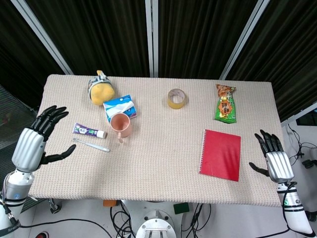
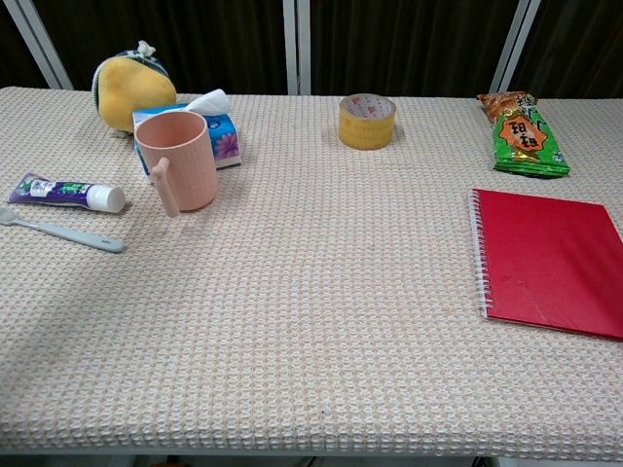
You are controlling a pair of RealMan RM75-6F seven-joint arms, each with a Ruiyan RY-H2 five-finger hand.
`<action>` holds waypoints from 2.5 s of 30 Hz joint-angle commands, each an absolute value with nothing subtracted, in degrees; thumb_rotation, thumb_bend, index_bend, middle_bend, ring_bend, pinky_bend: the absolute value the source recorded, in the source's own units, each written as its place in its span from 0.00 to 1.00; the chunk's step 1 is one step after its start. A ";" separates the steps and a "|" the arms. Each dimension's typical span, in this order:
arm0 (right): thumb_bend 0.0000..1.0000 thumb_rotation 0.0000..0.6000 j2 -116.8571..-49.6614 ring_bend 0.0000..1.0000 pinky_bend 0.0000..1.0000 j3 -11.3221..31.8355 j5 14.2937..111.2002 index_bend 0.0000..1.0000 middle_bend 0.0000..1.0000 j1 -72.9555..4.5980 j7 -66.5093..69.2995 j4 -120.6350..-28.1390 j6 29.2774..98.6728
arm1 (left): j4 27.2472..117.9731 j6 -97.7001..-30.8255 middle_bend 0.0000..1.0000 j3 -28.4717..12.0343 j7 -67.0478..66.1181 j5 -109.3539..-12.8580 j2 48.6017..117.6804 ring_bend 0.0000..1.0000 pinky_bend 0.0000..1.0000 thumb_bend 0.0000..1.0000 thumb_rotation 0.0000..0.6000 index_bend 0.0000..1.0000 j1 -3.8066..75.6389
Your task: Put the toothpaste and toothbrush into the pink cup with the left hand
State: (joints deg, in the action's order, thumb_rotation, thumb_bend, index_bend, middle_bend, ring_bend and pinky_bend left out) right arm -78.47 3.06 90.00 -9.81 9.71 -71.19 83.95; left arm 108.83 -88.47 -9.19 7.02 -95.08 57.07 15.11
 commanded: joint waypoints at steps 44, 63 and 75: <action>0.37 1.00 -68.78 0.00 0.00 12.43 86.62 0.00 0.00 -10.39 16.16 -83.96 92.73 | 64.69 -54.03 0.20 -5.92 -6.41 -76.11 87.54 0.12 0.25 0.28 1.00 0.30 32.47; 0.43 1.00 -70.07 0.00 0.00 12.66 84.78 0.00 0.00 -10.44 14.46 -82.23 91.70 | 57.11 -50.46 0.21 -5.73 -6.65 -75.16 90.98 0.12 0.25 0.31 1.00 0.39 35.24; 0.43 1.00 -70.98 0.00 0.00 12.62 84.03 0.00 0.00 -10.88 14.41 -80.14 90.33 | 54.48 -51.85 0.24 -5.80 -3.94 -76.07 92.81 0.14 0.26 0.32 1.00 0.53 35.48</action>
